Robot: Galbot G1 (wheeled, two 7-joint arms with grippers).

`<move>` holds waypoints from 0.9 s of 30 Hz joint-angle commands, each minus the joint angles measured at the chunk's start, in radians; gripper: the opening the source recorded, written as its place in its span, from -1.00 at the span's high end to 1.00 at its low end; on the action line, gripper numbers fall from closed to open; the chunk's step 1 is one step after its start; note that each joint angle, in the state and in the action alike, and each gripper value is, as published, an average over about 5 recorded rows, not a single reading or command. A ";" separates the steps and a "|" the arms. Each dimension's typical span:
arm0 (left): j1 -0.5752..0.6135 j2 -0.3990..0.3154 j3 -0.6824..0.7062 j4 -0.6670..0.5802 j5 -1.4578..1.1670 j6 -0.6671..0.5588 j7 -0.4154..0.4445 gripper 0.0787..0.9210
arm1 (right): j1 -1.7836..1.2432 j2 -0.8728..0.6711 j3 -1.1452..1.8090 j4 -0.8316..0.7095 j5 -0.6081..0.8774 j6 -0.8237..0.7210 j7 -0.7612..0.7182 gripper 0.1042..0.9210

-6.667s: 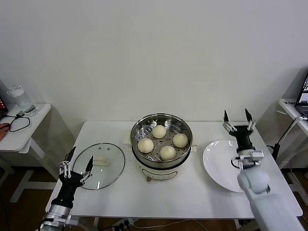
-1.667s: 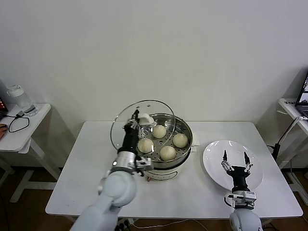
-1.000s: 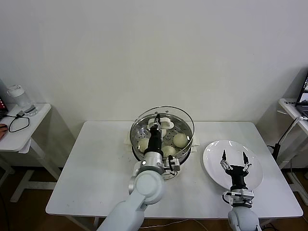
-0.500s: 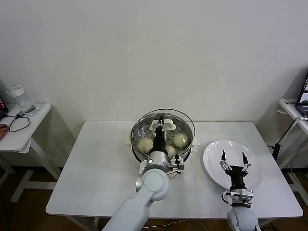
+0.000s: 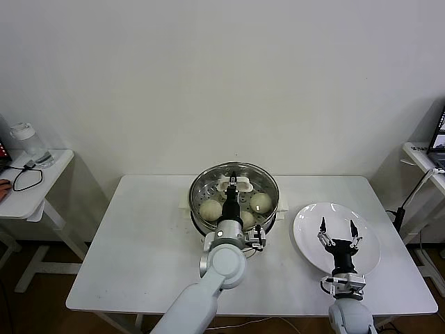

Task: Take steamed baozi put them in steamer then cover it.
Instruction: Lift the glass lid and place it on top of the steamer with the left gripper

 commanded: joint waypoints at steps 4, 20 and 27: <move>0.002 -0.002 -0.003 0.020 0.025 -0.005 0.008 0.75 | 0.003 0.001 0.000 -0.003 -0.001 0.003 0.000 -0.76; 0.009 -0.002 -0.025 0.028 0.055 -0.031 0.040 0.75 | 0.004 0.003 -0.001 -0.006 -0.002 0.007 -0.001 -0.76; 0.017 -0.004 -0.033 0.023 0.054 -0.037 0.052 0.75 | 0.006 0.003 -0.002 -0.006 -0.002 0.007 -0.002 -0.76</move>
